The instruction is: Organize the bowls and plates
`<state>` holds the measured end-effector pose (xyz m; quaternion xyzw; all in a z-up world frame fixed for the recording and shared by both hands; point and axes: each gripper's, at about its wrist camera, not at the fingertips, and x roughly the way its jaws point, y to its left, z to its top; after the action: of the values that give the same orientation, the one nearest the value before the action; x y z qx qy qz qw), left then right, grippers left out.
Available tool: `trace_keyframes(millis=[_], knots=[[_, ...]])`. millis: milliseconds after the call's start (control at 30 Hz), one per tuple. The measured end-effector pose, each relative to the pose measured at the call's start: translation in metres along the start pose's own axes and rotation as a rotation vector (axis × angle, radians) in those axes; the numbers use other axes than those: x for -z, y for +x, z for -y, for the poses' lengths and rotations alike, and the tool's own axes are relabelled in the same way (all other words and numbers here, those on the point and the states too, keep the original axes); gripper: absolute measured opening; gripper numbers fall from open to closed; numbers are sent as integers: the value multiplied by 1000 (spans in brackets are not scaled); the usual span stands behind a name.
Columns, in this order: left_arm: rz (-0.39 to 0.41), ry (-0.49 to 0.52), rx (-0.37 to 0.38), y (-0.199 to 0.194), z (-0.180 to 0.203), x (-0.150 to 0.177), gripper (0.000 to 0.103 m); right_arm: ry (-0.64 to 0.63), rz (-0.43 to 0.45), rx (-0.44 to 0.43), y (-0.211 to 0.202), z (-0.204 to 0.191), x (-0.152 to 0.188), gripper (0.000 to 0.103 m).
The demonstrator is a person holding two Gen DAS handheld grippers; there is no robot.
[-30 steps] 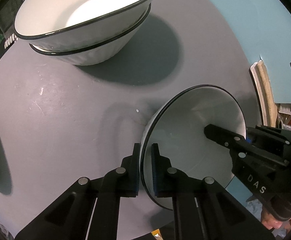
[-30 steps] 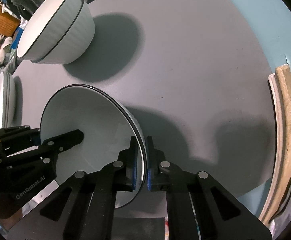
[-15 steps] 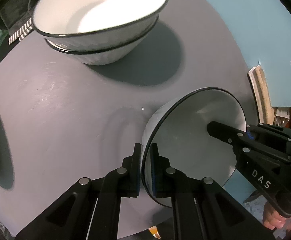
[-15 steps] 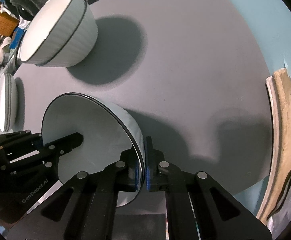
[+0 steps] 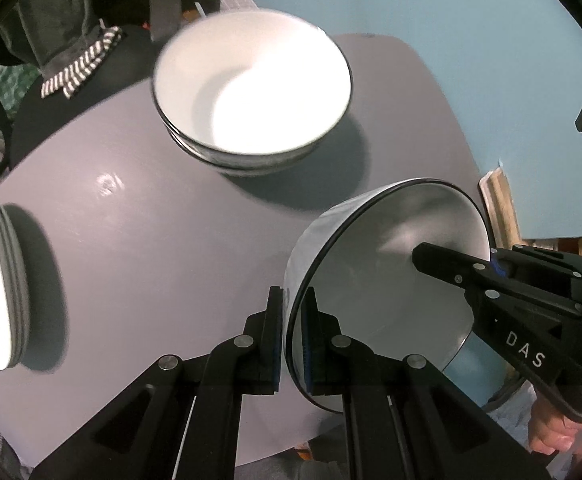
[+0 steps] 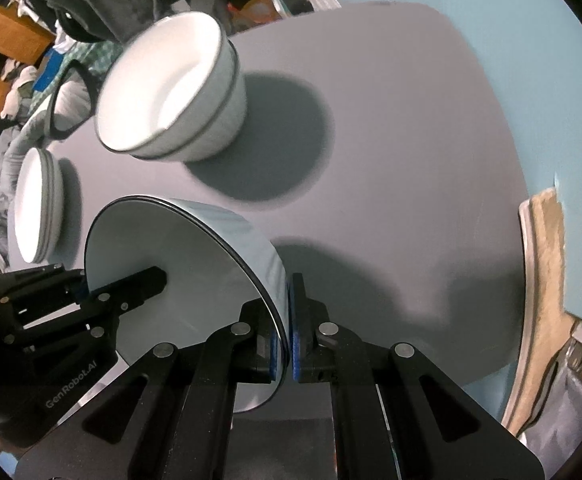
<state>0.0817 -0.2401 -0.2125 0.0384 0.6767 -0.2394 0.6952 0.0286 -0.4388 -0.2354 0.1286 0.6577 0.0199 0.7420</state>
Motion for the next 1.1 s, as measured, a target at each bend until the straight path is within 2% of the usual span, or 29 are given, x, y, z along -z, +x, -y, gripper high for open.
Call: trace_keyframes(millis=[367, 667, 1100], knots=[[80, -49, -9, -31, -8, -17, 8, -44, 52, -4, -12, -24, -15, 5], [126, -59, -33, -48, -23, -46, 8, -97, 88, 11, -27, -43, -48, 5], [115, -96, -70, -39, -43, -83, 8, -114, 53, 1, -12, -54, -97, 5]])
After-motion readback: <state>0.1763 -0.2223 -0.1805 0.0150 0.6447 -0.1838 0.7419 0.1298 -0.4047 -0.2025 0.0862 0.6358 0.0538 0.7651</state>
